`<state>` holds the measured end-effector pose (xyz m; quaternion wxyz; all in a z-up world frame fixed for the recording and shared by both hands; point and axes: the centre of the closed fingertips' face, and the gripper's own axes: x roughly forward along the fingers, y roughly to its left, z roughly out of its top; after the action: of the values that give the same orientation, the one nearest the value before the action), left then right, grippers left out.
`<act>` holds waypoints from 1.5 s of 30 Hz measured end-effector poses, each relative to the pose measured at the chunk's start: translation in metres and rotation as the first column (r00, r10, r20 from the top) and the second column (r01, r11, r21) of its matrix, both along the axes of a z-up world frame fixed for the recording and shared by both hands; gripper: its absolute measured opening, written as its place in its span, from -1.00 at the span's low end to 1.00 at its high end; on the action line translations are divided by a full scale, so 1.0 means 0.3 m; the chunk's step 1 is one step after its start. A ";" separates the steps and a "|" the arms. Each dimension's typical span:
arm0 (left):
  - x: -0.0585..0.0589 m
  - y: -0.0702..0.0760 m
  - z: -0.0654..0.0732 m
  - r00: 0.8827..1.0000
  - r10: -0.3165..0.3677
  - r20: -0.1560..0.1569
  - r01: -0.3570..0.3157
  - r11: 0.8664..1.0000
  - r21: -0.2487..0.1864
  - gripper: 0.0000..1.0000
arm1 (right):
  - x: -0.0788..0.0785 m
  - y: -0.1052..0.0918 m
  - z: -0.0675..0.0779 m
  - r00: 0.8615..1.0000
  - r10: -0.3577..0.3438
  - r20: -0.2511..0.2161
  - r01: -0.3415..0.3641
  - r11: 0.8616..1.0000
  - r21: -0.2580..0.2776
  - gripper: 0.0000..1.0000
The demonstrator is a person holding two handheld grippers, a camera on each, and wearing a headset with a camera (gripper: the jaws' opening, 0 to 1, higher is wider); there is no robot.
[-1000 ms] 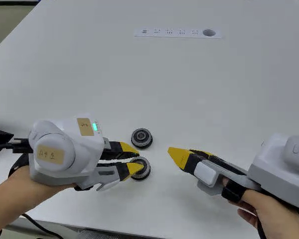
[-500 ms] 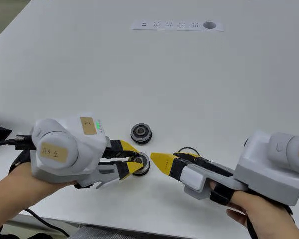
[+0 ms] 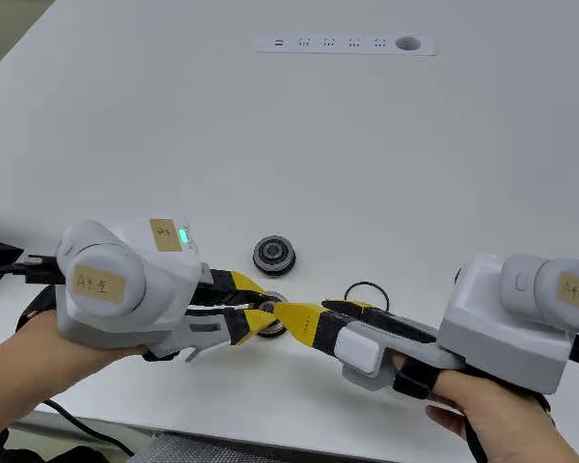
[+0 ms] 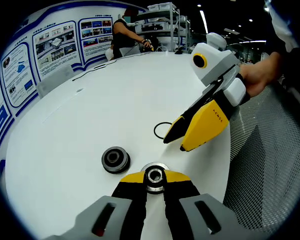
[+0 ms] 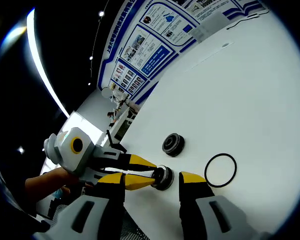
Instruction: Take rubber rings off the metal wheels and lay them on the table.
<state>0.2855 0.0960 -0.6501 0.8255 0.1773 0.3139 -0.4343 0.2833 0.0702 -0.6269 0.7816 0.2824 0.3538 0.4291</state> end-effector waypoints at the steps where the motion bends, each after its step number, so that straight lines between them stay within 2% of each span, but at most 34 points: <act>1: 0.000 0.000 0.000 1.000 0.003 -0.001 -0.003 1.000 -0.002 -0.73 | 0.000 0.001 0.000 1.000 0.001 0.000 -0.001 1.000 0.000 -0.11; 11: -0.012 -0.004 -0.004 1.000 0.008 -0.023 -0.008 1.000 -0.009 -0.68 | -0.005 0.005 0.000 1.000 0.003 -0.009 -0.003 1.000 0.006 -0.10; 12: -0.008 -0.004 -0.002 1.000 0.020 -0.023 -0.020 1.000 -0.019 -0.69 | -0.005 0.006 -0.001 1.000 0.004 -0.011 -0.004 1.000 0.006 -0.10; 16: -0.004 -0.001 -0.004 1.000 0.022 -0.020 -0.022 1.000 -0.015 -0.72 | -0.006 0.010 -0.002 1.000 0.007 -0.014 -0.007 1.000 0.007 -0.10; 22: -0.001 0.001 -0.005 1.000 0.011 -0.016 -0.011 1.000 -0.007 -0.72 | -0.009 0.034 -0.021 0.999 0.023 -0.043 -0.022 1.000 0.015 -0.07; 32: 0.002 0.006 -0.010 1.000 0.001 -0.031 -0.001 1.000 0.013 -0.74 | -0.017 0.086 -0.036 0.995 0.049 -0.092 -0.047 0.998 0.030 -0.02; 37: 0.002 0.005 -0.011 1.000 -0.018 -0.025 0.019 0.999 0.034 -0.74 | -0.020 0.089 -0.049 0.993 0.051 -0.105 -0.050 0.999 0.012 -0.02; 45: 0.001 0.006 -0.009 1.000 -0.012 -0.028 0.013 0.999 0.030 -0.74 | -0.026 0.096 -0.053 0.988 0.056 -0.141 -0.053 0.998 0.022 -0.03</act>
<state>0.2859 0.0977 -0.6527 0.8156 0.1855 0.3308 -0.4370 0.2755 0.0989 -0.6427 0.7399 0.3094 0.4122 0.4324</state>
